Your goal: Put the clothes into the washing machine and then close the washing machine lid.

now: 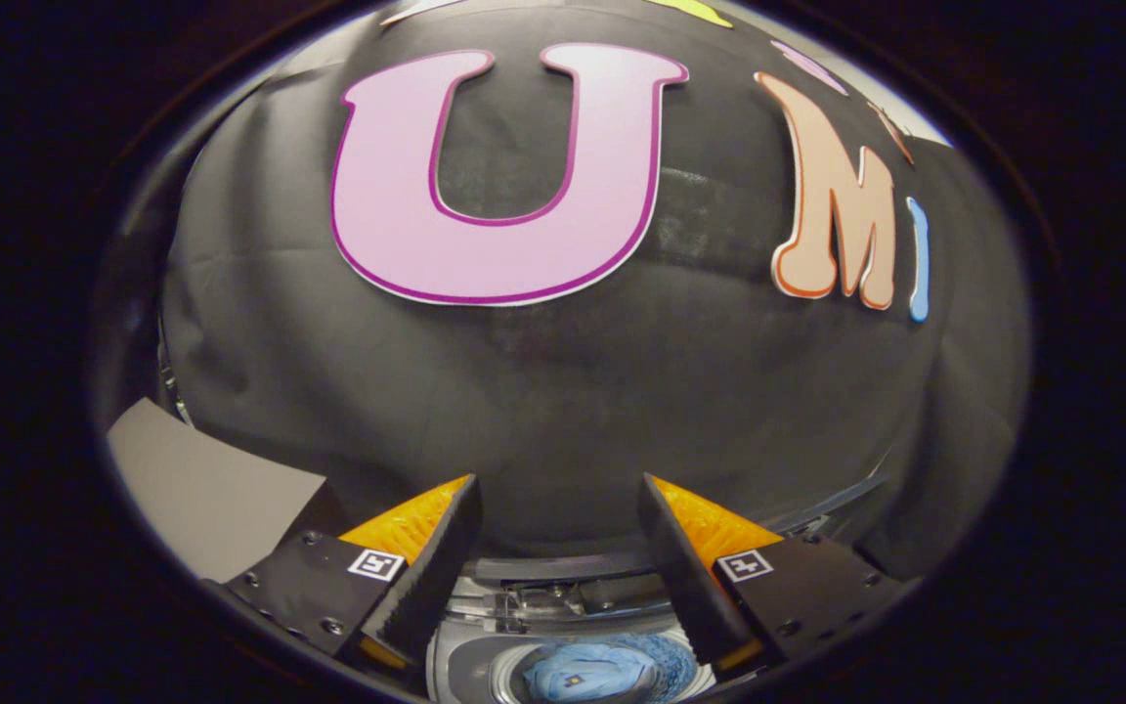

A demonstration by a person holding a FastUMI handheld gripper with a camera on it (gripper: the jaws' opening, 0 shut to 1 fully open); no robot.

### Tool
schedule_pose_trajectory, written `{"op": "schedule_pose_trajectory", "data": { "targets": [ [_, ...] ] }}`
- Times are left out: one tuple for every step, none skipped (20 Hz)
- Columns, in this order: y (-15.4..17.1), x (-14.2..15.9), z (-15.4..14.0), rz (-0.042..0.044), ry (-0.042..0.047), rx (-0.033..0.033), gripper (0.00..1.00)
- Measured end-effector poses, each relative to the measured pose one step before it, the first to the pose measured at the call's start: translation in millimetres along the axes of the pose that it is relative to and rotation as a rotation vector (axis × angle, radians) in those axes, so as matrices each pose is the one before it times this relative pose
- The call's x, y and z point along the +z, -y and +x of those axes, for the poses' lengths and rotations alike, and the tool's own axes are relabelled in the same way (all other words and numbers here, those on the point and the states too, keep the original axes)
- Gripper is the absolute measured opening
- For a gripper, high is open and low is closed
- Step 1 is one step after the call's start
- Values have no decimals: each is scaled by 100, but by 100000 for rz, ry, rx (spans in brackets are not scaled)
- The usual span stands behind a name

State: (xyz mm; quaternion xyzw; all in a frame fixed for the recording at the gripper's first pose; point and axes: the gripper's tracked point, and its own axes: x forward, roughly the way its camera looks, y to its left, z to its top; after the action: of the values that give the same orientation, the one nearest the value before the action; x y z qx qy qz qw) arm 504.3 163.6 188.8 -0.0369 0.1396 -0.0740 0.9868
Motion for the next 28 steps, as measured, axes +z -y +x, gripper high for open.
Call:
{"op": "schedule_pose_trajectory", "data": {
  "targets": [
    [-34, 83, -146, -196, 76, 185, 100],
    [-2, 41, 58, -204, -173, 172, 100],
    [-16, 9, -86, -267, -400, 264, 100],
    [-17, -53, 120, -102, -471, 429, 100],
    [13, -69, -65, 23, -569, 675, 100],
    [-2, -258, -169, 89, -874, 804, 100],
    [-4, -254, -148, 181, -839, 722, 100],
    [-65, -164, -19, -57, -782, 792, 100],
    [31, -278, -222, 117, -1112, 711, 100],
    [-24, -343, -247, 297, -1152, 654, 100],
    [71, -688, -489, 831, -1526, 870, 100],
    [422, -1053, -408, 1403, -2029, 847, 100],
    [215, -1170, -414, 1667, -2093, 673, 100],
    [-25, -1165, -642, 2069, -1236, 754, 100],
    [246, -821, -337, 2015, -325, 1011, 100],
    [448, -466, 273, 1551, -146, 206, 100],
    [483, -145, 71, 1066, 123, -503, 100],
    [494, -87, -165, 1010, 713, -218, 100],
    [467, -29, -242, 971, 706, -140, 100],
    [442, -119, -554, 941, 1260, -78, 99],
    [399, 64, -527, 868, 1343, 53, 98],
    [328, 4, -184, 626, 1277, 227, 98],
    [385, 253, -231, 334, 1437, 357, 98],
    [293, 123, -342, -107, 1356, 107, 98],
    [395, 281, -544, -206, 1813, 135, 98],
    [271, 159, -353, -225, 1936, 183, 98],
    [289, 364, -513, 45, 2233, 543, 98],
    [75, 215, -555, -77, 2387, 648, 98]
  ]
}}
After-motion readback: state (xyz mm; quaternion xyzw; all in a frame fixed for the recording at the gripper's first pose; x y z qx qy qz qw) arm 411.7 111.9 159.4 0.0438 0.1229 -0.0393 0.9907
